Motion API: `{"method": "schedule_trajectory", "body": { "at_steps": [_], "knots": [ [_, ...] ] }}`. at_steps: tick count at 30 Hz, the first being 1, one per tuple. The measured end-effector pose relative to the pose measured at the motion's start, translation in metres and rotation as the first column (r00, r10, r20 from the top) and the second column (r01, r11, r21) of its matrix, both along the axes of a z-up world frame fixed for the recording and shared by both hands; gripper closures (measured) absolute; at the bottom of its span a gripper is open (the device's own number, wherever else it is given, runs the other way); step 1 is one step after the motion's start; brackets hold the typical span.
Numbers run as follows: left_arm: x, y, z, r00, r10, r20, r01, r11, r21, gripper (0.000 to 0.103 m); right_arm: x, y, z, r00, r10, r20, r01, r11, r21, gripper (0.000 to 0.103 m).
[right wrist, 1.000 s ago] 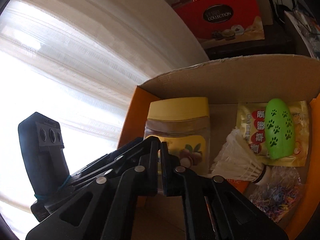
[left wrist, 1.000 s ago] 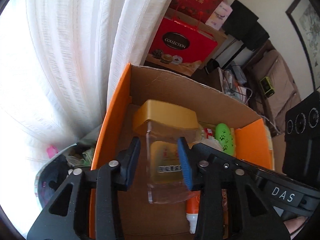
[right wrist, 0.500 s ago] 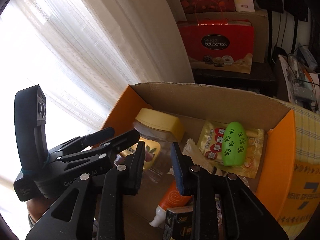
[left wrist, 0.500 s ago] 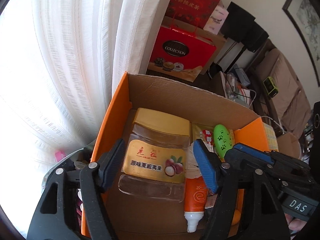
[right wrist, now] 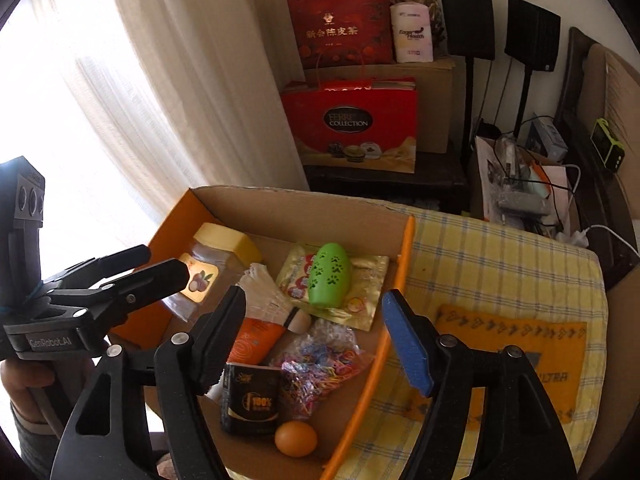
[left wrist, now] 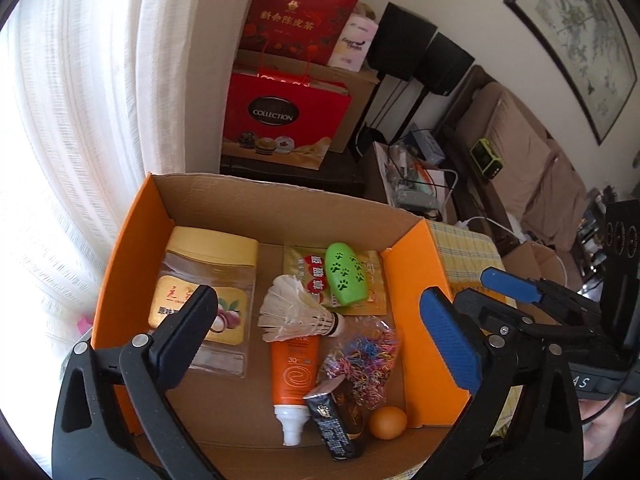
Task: Organize objects
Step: 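Open the left gripper and withdraw both grippers from the jar, then move the right gripper to the edge of the orange towel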
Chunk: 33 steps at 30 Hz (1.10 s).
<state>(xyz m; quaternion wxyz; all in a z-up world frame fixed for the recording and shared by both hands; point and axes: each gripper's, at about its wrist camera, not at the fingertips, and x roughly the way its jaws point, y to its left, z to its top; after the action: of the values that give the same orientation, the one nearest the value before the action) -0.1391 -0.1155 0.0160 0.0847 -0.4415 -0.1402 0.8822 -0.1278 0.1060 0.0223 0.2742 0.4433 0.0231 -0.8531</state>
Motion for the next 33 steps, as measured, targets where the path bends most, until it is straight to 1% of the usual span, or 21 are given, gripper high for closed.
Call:
{"method": "schedule_trajectory", "body": {
  "at_steps": [4,6,8,10,12,14,19,24,28,33],
  "knots": [
    [0.004,0.024,0.003,0.999,-0.041,-0.002,0.041,0.999,-0.024,0.001,0.001,0.026,0.004,0.999,-0.037,-0.004,0.037,0.999,0.010,0.019],
    [0.006,0.034,0.005,0.998,-0.056,-0.007,0.056,0.998,-0.030,0.000,0.002,0.037,0.005,0.999,-0.050,0.000,0.050,0.999,0.008,0.013],
    [0.008,0.043,0.007,0.998,-0.069,-0.008,0.068,0.997,-0.032,0.000,0.003,0.047,0.006,0.998,-0.060,-0.005,0.060,0.998,0.020,0.012],
    [0.008,0.056,0.006,0.996,-0.085,0.002,0.085,0.995,-0.060,0.000,0.004,0.058,0.007,0.997,-0.079,-0.007,0.079,0.996,0.031,0.011],
    [0.008,0.070,0.004,0.994,-0.109,0.017,0.110,0.991,-0.078,0.000,0.004,0.068,0.006,0.995,-0.099,0.000,0.099,0.995,0.025,0.008],
    [0.009,0.082,0.005,0.992,-0.125,0.019,0.126,0.989,-0.081,0.000,0.004,0.079,0.005,0.993,-0.117,0.000,0.117,0.993,0.033,0.005],
    [0.010,0.111,0.009,0.989,-0.147,0.013,0.148,0.984,-0.102,0.000,0.008,0.109,0.002,0.987,-0.160,-0.026,0.162,0.984,0.072,0.005],
    [0.008,0.143,0.009,0.980,-0.196,0.017,0.197,0.976,-0.093,0.000,0.009,0.145,0.000,0.975,-0.216,-0.057,0.221,0.968,0.122,0.005],
    [0.005,0.167,0.006,0.972,-0.234,0.023,0.235,0.967,-0.095,0.000,0.007,0.176,-0.005,0.963,-0.265,-0.050,0.269,0.953,0.140,0.005],
    [-0.003,0.196,-0.002,0.964,-0.263,0.038,0.265,0.955,-0.132,0.001,0.003,0.208,-0.016,0.947,-0.320,-0.033,0.321,0.935,0.154,0.005]
  ]
}}
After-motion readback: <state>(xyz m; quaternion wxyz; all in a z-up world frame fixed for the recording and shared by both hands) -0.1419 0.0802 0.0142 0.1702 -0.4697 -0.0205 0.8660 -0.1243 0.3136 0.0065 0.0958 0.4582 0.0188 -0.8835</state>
